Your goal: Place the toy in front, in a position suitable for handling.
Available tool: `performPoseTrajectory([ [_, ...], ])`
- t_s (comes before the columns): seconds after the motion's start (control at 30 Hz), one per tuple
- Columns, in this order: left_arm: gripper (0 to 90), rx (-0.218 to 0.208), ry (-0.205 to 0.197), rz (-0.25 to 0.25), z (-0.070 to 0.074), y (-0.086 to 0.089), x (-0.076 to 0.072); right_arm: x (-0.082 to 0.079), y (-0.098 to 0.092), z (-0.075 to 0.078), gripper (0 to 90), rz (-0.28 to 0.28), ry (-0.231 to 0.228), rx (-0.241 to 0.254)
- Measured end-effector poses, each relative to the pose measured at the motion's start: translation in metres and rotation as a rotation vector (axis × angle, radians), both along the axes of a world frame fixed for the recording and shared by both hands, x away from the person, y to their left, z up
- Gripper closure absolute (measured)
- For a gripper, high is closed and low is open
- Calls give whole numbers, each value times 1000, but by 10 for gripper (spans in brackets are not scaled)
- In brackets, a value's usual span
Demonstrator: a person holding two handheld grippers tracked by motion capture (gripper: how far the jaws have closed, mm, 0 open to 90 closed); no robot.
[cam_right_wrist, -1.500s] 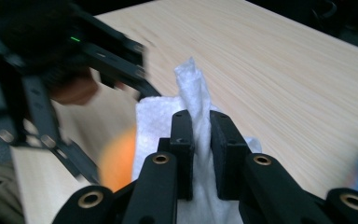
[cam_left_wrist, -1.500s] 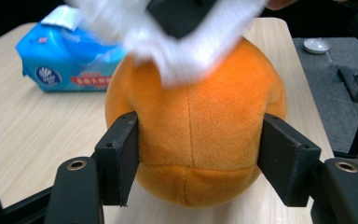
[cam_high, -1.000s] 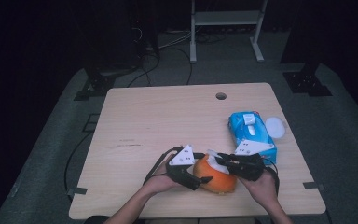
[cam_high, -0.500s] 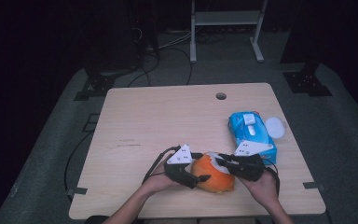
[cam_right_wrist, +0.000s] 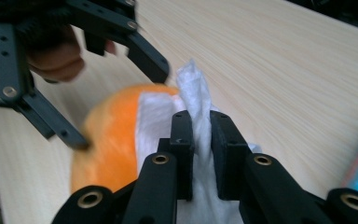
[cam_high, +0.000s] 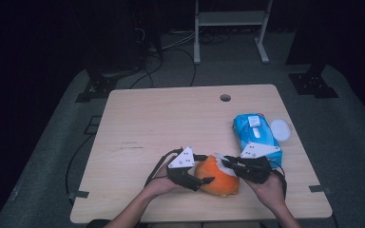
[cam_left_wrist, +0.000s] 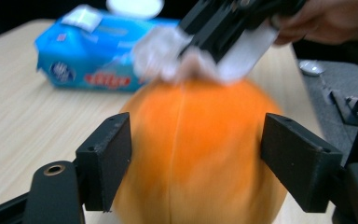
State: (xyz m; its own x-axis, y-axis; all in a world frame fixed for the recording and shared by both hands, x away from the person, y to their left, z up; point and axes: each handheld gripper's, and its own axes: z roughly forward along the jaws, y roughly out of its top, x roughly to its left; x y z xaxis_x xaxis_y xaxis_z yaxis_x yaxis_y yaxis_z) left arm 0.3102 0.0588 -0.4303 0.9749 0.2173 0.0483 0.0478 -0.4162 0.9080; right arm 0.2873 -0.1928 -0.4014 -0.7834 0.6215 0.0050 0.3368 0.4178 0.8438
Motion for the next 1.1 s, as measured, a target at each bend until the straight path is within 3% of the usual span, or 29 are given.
performPoseTrajectory([
  [0.2, 313, 24, -6, 0, -3, -1, -1, -9, 20, 4, 791, 99, -19, 19],
  [0.3, 328, 37, 0, 9, -4, 2, 2, -7, 19, 3, 791, 87, -21, -3],
  [0.4, 335, 35, 31, 30, -9, 7, 7, 0, 7, -1, 791, 37, -3, -14],
  [0.5, 334, 20, 65, 44, -11, 13, 13, 4, -6, -5, 791, 3, 36, 15],
  [0.6, 266, 10, 41, 34, -6, 10, 11, 2, -3, -4, 791, 1, 19, -1],
  [0.7, 240, -41, 19, -8, 0, 6, 5, 4, 2, -6, 791, 3, 16, -2],
  [0.8, 294, 30, -29, 0, -4, -1, 1, 4, 4, -4, 791, 2, 9, 0],
  [0.97, 339, 28, 29, 49, -8, 8, 11, -7, 15, 3, 791, 62, -19, 15],
  [1.1, 343, 7, 77, 68, -13, 20, 19, -12, 21, 2, 791, 82, -26, -14],
])
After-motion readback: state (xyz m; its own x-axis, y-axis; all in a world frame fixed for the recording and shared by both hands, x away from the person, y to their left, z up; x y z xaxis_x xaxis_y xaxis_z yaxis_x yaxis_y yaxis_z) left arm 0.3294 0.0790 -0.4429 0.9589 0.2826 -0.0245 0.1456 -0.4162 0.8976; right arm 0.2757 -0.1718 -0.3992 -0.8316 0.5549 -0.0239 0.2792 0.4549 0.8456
